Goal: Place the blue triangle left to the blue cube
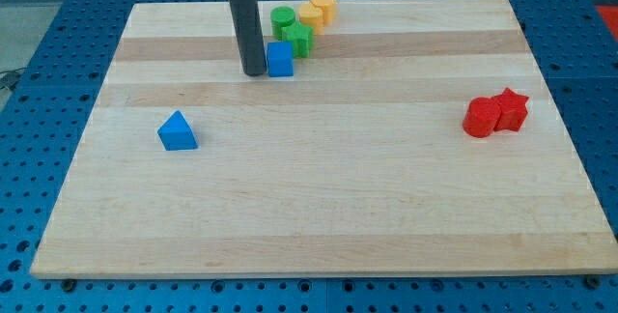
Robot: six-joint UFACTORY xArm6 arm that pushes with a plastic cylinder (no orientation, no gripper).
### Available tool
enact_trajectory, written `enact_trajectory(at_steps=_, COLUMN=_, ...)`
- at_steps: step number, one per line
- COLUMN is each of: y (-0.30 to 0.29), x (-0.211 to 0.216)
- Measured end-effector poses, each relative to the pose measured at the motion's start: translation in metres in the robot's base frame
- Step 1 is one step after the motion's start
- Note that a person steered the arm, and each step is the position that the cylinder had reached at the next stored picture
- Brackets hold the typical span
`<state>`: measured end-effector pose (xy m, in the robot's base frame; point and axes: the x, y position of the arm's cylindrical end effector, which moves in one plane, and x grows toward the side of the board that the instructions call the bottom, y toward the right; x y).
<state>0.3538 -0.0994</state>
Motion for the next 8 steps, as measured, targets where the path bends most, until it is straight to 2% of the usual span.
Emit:
enact_trajectory(at_steps=1, y=-0.061, x=0.016)
enact_trajectory(at_steps=2, y=-0.087, x=0.04)
enact_trajectory(at_steps=4, y=-0.111, x=0.072)
enact_trajectory(at_steps=5, y=-0.123, x=0.072)
enact_trajectory(at_steps=6, y=-0.11, x=0.102)
enact_trajectory(at_steps=7, y=-0.066, x=0.117)
enact_trajectory(at_steps=8, y=-0.051, x=0.101)
